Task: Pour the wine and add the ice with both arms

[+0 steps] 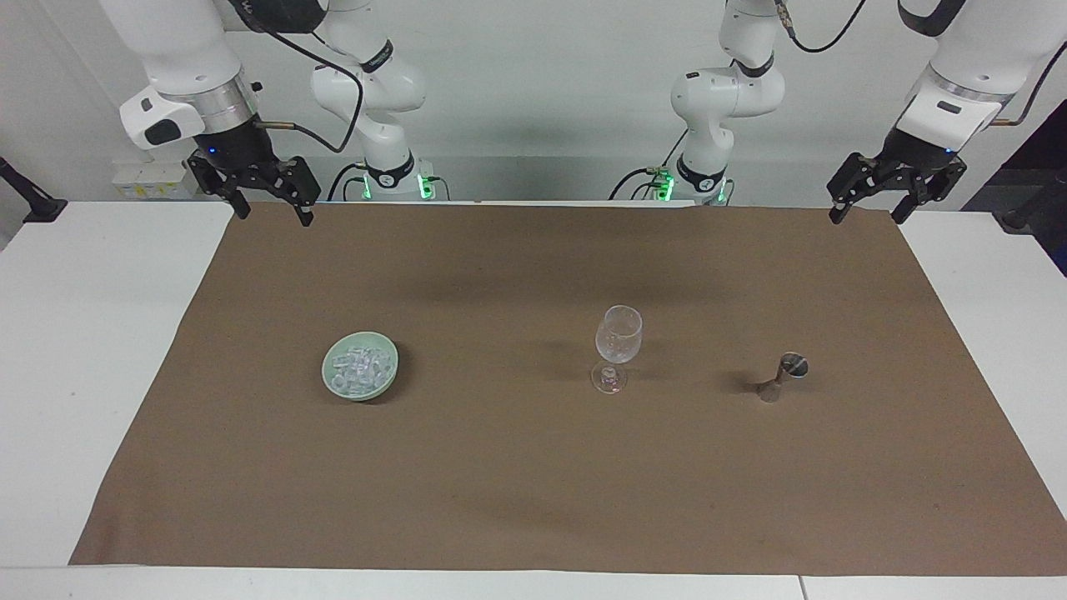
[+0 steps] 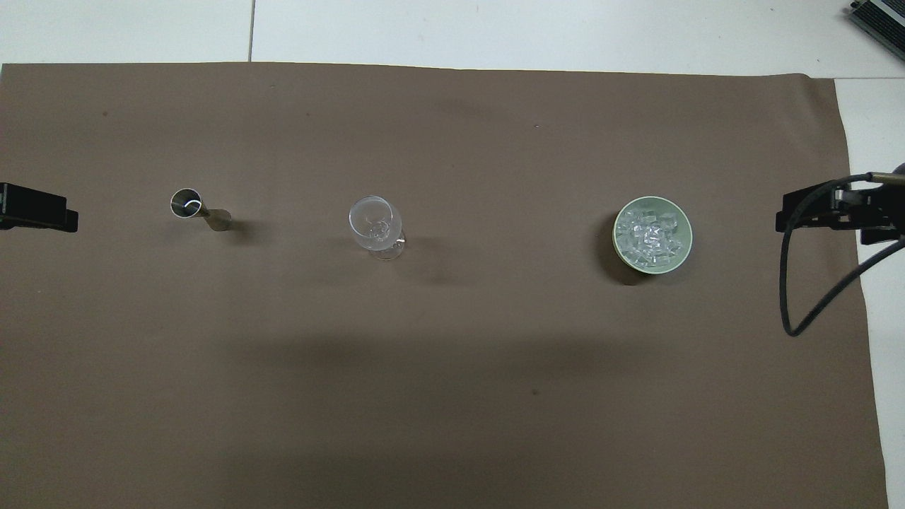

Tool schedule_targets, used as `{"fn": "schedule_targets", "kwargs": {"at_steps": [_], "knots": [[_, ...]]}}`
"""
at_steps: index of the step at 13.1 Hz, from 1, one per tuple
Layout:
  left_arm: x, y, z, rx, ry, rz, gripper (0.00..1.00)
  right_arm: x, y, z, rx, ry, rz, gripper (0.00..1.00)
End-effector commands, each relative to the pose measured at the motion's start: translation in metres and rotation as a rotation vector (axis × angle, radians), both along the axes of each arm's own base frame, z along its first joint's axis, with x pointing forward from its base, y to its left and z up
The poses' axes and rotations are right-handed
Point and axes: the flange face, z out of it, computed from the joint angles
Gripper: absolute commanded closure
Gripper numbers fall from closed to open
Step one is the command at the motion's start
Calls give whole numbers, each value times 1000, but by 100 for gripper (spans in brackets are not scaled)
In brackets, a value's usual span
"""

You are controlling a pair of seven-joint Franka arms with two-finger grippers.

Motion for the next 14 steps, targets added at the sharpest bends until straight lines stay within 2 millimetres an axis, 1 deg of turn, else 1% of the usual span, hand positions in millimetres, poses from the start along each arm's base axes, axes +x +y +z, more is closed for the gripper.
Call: {"fn": "schedule_targets", "kwargs": {"at_steps": [1, 3, 5, 6, 9, 11, 13, 14], "knots": [[-6, -11, 3, 2, 3, -32, 0, 1, -1, -1, 21, -6, -16, 0], [-6, -11, 3, 2, 2, -34, 0, 1, -1, -1, 21, -6, -14, 0], [-5, 1, 3, 1, 3, -11, 0, 1, -1, -1, 21, -6, -16, 0], [-5, 3, 3, 1, 3, -6, 0, 1, -1, -1, 21, -6, -14, 0], [-5, 4, 3, 2, 1, 3, 0, 1, -1, -1, 21, -6, -14, 0], [-7, 4, 6, 2, -5, 2, 0, 1, -1, -1, 21, -6, -16, 0], [-14, 5, 18, 2, -32, 25, 0, 1, -1, -1, 21, -7, -14, 0], [-15, 4, 20, 0, -34, 43, 0, 1, -1, -2, 21, -4, -14, 0]]}}
